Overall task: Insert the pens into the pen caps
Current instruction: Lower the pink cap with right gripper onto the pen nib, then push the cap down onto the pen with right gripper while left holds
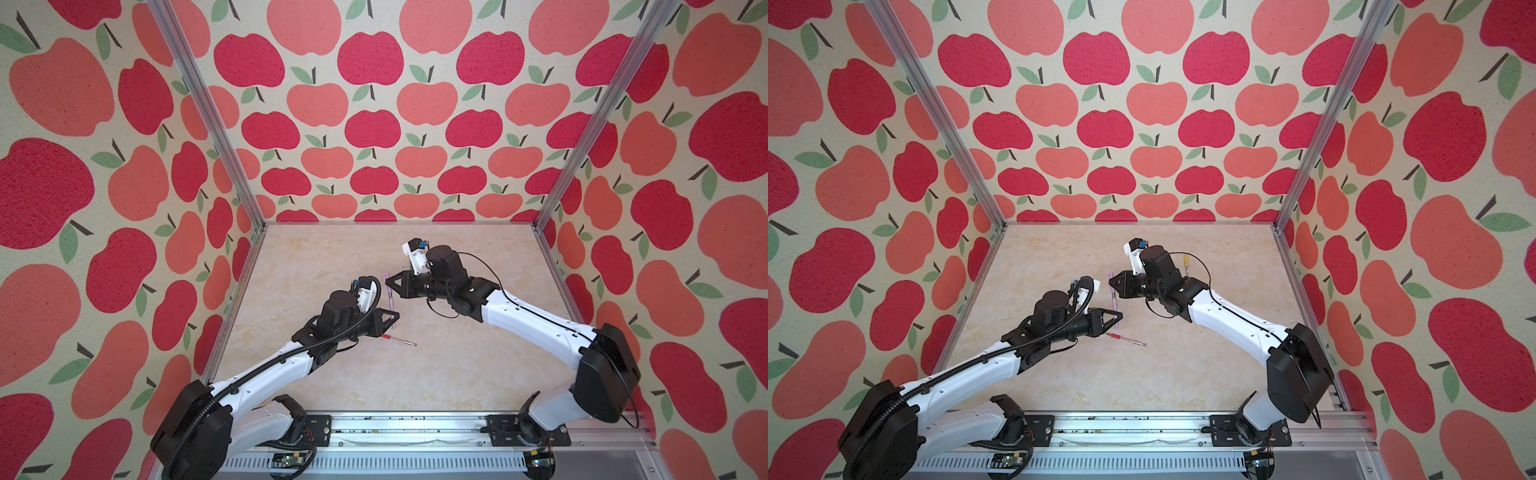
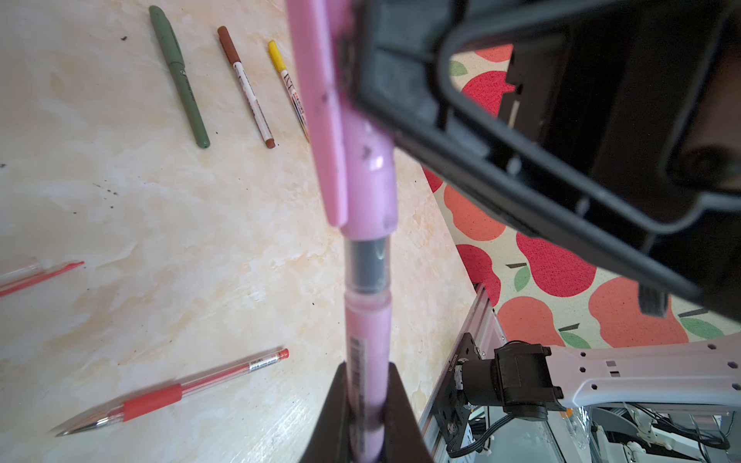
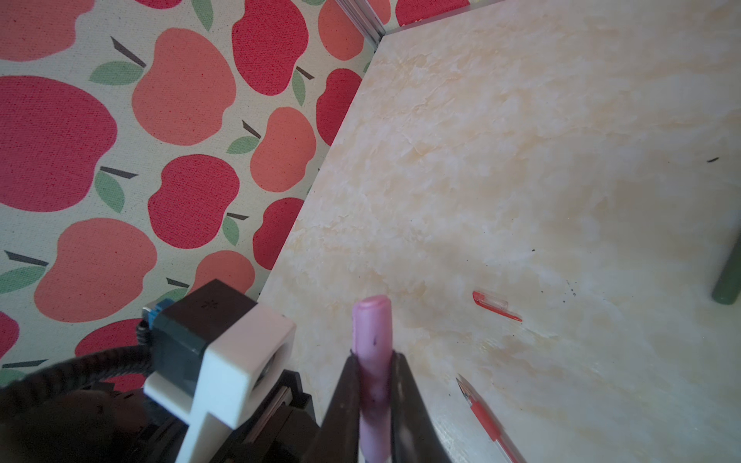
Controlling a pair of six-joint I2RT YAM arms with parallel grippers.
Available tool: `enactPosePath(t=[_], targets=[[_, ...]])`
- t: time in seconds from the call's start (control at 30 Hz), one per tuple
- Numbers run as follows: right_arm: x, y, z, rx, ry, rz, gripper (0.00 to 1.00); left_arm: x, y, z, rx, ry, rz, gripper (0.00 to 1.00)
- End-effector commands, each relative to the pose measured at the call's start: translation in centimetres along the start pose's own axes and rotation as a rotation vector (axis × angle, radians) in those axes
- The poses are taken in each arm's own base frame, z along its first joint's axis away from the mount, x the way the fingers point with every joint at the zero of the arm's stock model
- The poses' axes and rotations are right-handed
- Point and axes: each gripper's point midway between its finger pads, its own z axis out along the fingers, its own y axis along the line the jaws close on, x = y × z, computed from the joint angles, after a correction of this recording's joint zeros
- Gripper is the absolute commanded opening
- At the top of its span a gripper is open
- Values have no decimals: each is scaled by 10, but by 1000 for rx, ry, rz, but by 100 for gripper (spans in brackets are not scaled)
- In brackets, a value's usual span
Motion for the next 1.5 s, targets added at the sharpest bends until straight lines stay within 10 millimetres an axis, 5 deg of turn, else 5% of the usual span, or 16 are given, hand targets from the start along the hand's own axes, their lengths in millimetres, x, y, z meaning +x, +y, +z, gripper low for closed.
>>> enactPosePath(t=[0.0, 0.83, 0.93, 1.2, 1.47], targets=[[5, 5, -10, 0, 10, 4, 10, -11, -2, -4, 4, -59, 29, 0], [23, 14, -5, -34, 55, 6, 11, -47, -15, -26, 50, -137, 112, 0], [20, 20, -10, -58, 52, -16, 16, -41, -21, -26, 89, -99, 162, 0], [-9, 42, -45, -136, 14, -109, 47, -11, -29, -28, 177, 26, 221, 0], [-14, 55, -87, -206, -6, -195, 59, 1, -54, -42, 290, 86, 271, 0]])
